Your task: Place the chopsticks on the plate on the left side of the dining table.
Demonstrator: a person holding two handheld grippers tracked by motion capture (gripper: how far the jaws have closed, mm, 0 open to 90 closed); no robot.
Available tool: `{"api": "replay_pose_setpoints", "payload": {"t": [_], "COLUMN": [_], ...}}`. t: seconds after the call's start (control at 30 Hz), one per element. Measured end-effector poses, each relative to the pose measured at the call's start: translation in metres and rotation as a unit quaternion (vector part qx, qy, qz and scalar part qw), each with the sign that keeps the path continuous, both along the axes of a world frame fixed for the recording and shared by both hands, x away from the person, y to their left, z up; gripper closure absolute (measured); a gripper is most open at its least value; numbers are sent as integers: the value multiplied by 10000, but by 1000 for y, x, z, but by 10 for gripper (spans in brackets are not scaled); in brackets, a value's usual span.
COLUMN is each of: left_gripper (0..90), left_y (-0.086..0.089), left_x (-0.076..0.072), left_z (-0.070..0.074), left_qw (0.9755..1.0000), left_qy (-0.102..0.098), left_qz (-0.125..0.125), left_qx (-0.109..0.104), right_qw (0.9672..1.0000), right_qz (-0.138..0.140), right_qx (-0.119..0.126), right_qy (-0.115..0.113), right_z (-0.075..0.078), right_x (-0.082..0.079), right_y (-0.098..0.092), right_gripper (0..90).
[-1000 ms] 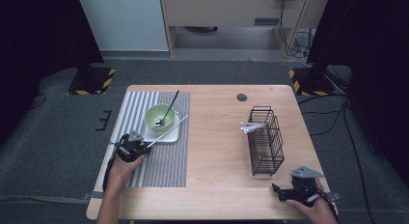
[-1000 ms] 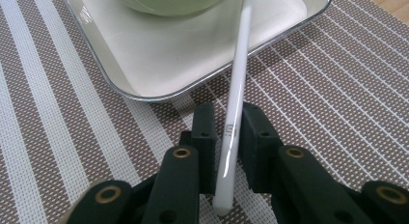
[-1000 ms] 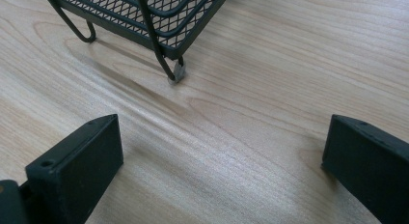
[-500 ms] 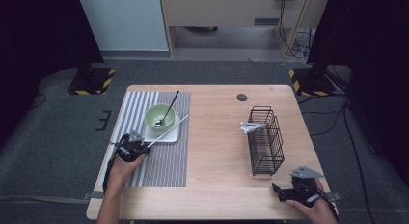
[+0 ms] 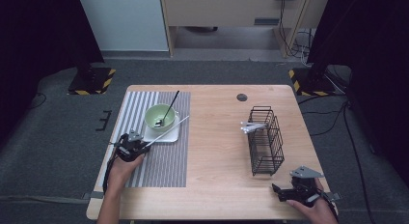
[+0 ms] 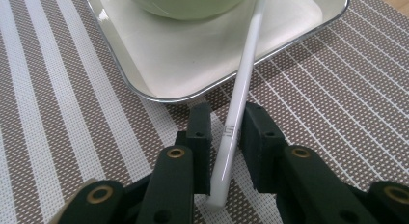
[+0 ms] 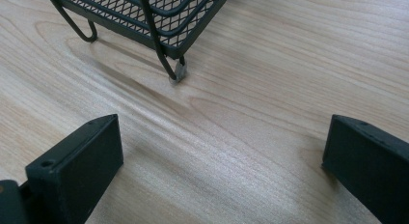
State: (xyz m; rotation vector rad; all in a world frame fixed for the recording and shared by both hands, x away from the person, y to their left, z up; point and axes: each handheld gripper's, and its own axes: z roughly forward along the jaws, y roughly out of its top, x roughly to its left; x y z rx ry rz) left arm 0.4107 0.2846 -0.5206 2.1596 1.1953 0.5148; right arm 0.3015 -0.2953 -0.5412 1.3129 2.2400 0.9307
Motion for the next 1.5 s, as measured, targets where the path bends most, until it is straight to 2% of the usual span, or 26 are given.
{"api": "replay_pose_setpoints", "payload": {"t": [0.4, 0.67, 0.77, 1.0, 1.03, 1.17, 1.2, 1.23, 1.33, 1.5], "left_gripper": [725, 671, 648, 541, 494, 394, 394, 356, 324, 280], "left_y": [0, -2, -3, -5, -5, -4, -4, -5, -6, -10], "left_x": [-1, -2, -2, -3, -3, -2, -2, -1, -1, -1], "left_z": [1, 5, 7, 11, 13, 15, 16, 16, 18, 23], "left_qw": [10000, 9999, 9998, 9997, 9996, 9992, 9990, 9989, 9990, 9990], "left_qy": [-45, -142, -157, -230, -254, -272, -298, -289, -259, -318], "left_qz": [8, 34, 50, 86, 138, 265, 298, 318, 322, 282], "left_qx": [-5, -9, -75, -37, -55, -89, -116, -174, -160, -166], "right_qw": [10000, 10000, 10000, 10000, 10000, 10000, 10000, 10000, 10000, 10000], "right_qz": [0, -1, 0, 0, 0, 1, 5, 3, 2, 3], "right_qx": [0, 0, -1, 0, 1, 1, -2, 1, 3, 3], "right_qy": [1, 1, 1, 2, 2, 2, 3, 3, 4, 5], "right_z": [0, 0, 0, 0, 0, 0, 0, 0, 0, 0], "right_x": [0, 0, 0, 0, 0, 0, 0, 0, 0, 0], "right_y": [0, 0, 0, 0, 0, 0, 0, 0, 0, 0], "right_gripper": [5, 5, 5, 5, 5, 5, 5, 4, 4, 4]}}
